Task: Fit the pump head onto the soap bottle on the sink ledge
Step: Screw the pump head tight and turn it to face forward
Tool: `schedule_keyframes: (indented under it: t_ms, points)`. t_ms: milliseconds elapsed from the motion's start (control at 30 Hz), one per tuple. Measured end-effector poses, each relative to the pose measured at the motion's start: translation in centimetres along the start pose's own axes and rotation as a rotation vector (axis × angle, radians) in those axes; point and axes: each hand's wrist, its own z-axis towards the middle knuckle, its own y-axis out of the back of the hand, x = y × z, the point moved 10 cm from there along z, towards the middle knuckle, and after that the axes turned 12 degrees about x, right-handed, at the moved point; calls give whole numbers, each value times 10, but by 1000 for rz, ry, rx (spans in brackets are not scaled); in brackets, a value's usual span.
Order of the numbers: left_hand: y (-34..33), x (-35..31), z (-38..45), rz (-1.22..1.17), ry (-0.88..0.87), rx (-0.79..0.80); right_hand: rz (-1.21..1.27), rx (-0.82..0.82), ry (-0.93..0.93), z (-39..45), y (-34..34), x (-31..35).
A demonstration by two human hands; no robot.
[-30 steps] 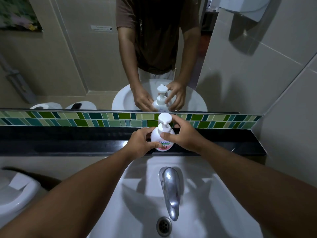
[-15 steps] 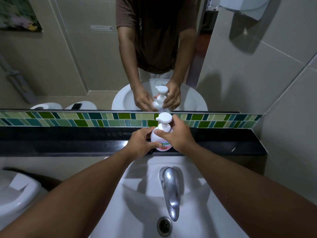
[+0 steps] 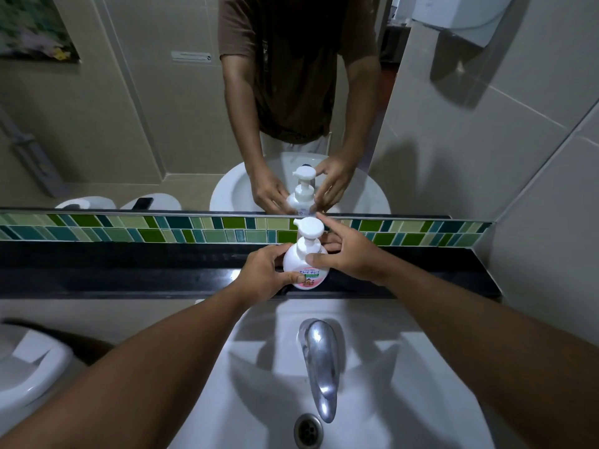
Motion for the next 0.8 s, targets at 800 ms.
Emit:
schedule_keyframes:
  t_ms: [800]
  points:
    - [0,-3,-1,-24,-16,-22,60,-149,45,6,-2,-5]
